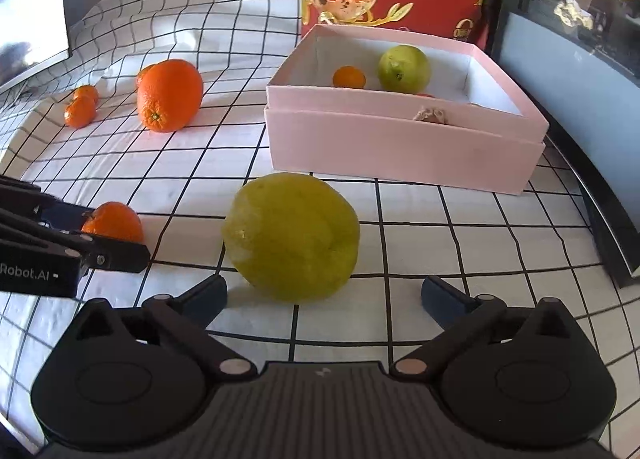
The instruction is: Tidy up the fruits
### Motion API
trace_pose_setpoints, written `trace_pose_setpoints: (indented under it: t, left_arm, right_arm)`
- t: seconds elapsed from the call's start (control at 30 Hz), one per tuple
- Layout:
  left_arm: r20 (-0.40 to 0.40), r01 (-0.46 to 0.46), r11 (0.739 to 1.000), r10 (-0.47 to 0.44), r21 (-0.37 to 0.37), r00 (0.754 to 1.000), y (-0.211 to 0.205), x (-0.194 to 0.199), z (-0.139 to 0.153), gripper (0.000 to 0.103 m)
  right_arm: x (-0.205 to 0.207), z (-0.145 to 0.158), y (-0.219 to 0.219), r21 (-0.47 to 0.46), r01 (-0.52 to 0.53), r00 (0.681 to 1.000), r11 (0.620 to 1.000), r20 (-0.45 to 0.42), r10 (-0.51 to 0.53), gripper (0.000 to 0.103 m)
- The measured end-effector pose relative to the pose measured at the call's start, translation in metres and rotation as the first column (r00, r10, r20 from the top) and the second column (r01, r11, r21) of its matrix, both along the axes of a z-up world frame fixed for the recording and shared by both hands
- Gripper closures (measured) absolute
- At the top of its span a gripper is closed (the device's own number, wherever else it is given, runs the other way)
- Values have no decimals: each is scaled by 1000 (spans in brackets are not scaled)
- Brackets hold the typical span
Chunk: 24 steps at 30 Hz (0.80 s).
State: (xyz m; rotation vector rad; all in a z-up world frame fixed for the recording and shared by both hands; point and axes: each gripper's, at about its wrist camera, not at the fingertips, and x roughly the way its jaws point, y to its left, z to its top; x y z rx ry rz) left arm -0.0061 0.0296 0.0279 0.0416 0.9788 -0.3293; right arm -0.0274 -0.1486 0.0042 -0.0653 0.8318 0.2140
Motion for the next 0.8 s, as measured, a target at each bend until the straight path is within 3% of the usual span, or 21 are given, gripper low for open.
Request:
trace_pose_setpoints:
  t: [0.1, 0.2, 0.3, 0.6, 0.8]
  left_arm:
    - [7, 3, 1000, -3, 2, 1000, 0, -1, 0, 52]
    - [11, 1, 1000, -1, 5, 1000, -1, -2, 0, 52]
    - [9, -3, 1000, 3, -1, 1000, 0, -2, 0, 52]
    - [8, -11, 1000, 11, -8, 1000, 0, -2, 1, 52]
    - [7, -14, 1000, 14, -8, 1000, 0, -2, 2, 52]
  right_arm:
    - [3, 2, -1, 1, -12, 1000, 1000, -14, 12, 6]
    - [4, 5, 3, -40, -17, 1000, 999, 18, 18, 8]
    - [4, 6, 8, -73, -51, 998, 996, 40, 54, 16]
    - [9, 11, 9, 12, -93, 996, 996, 4, 93, 43]
    - [8, 10, 10, 6, -95, 996, 996, 2, 95, 43]
